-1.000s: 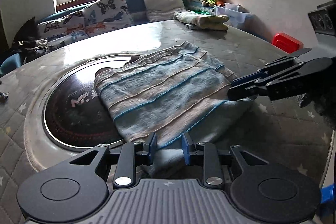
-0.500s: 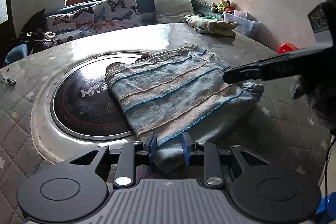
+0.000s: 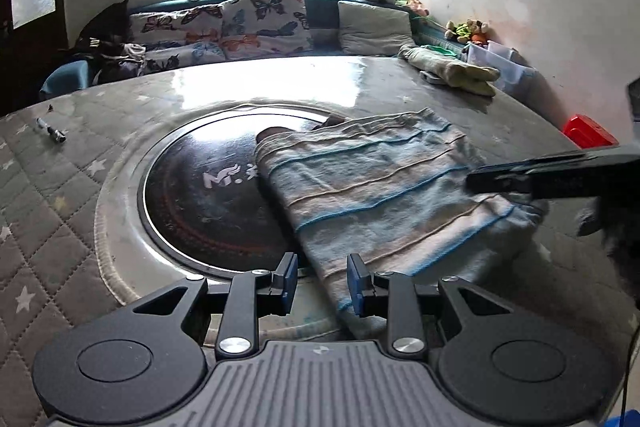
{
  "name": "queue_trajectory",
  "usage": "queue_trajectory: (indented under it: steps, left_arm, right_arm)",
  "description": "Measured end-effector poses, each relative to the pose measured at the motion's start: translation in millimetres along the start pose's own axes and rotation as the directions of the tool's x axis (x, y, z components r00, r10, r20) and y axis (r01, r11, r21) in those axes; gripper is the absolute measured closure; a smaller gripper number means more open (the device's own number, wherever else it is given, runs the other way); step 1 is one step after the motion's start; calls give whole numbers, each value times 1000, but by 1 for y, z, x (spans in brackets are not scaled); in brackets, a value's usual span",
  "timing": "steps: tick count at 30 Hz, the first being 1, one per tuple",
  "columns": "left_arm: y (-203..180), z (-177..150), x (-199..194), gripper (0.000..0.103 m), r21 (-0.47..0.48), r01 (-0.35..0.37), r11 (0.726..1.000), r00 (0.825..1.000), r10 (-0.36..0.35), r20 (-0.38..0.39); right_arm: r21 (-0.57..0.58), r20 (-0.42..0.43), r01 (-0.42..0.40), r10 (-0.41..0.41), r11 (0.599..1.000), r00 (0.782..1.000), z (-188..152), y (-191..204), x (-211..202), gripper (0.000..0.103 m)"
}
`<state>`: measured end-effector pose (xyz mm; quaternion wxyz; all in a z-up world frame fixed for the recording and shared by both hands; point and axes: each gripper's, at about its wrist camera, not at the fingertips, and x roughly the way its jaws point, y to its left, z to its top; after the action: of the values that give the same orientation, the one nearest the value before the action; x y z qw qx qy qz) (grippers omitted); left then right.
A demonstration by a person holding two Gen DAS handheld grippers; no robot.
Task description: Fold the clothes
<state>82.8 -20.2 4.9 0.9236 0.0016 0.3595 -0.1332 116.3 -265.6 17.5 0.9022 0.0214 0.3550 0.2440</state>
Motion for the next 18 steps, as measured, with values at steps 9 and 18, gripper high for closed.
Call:
queue_trajectory:
  steps: [9,18]
  left_arm:
    - [6,7,6,59,-58,-9,998,1000,9,-3]
    - [1,5,7,53,-69,3,998,1000,-4,-18]
  right_arm:
    - [141,-6,19,-18,990,1000,-18,-27,-9,61]
    - [187,-3,-5,5,982,1000,-30,-29,-8,58]
